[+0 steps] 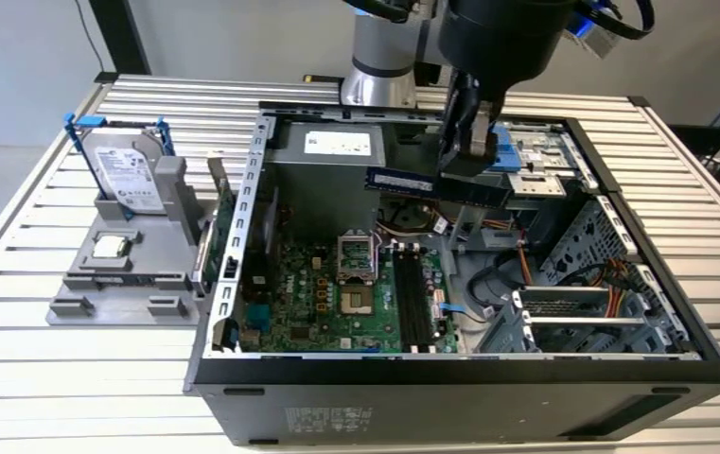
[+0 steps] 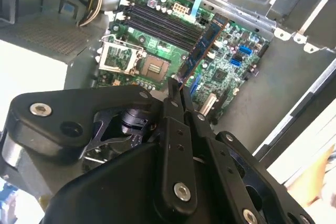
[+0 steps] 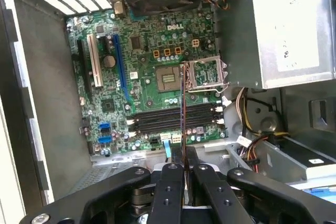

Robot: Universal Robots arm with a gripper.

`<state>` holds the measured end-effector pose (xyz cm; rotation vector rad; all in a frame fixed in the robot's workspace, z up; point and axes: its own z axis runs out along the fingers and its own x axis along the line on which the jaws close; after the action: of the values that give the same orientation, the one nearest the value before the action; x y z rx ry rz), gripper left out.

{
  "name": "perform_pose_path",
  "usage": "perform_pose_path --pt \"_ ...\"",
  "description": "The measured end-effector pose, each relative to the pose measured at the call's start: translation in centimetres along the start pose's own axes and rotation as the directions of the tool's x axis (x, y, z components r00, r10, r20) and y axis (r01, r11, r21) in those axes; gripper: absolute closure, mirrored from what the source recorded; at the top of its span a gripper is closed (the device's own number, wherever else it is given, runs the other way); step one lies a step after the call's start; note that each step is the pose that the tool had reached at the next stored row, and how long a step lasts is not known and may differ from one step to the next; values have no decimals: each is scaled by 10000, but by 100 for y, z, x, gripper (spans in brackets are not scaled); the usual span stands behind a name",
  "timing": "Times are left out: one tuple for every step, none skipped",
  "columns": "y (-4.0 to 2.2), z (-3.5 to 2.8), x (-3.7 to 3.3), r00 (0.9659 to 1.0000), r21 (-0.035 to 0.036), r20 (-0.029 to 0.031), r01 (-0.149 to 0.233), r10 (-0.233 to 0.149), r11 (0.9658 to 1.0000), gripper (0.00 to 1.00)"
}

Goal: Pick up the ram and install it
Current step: 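Pick up the ram and move it above insertion slot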

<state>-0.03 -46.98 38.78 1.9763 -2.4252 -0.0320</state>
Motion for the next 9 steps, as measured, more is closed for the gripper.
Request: perform_pose_path --pt "0 1 0 9998 0 5 -193 193 9998 100" --pt "0 1 0 9993 1 9 -368 368 9993 100" --pt "0 2 0 9985 1 14 -552 552 9985 100" --pt "0 3 0 9973 2 18 -736 736 9973 100" --pt "0 3 0 9959 2 22 -906 906 9959 100" --pt "0 4 0 9941 2 26 -1083 1083 9941 100" --pt "0 5 0 9920 2 31 -1258 1258 9921 100" --pt "0 5 0 9899 2 35 -1418 1418 9899 100" --pt "0 6 0 9874 2 39 -1580 1580 9874 100"
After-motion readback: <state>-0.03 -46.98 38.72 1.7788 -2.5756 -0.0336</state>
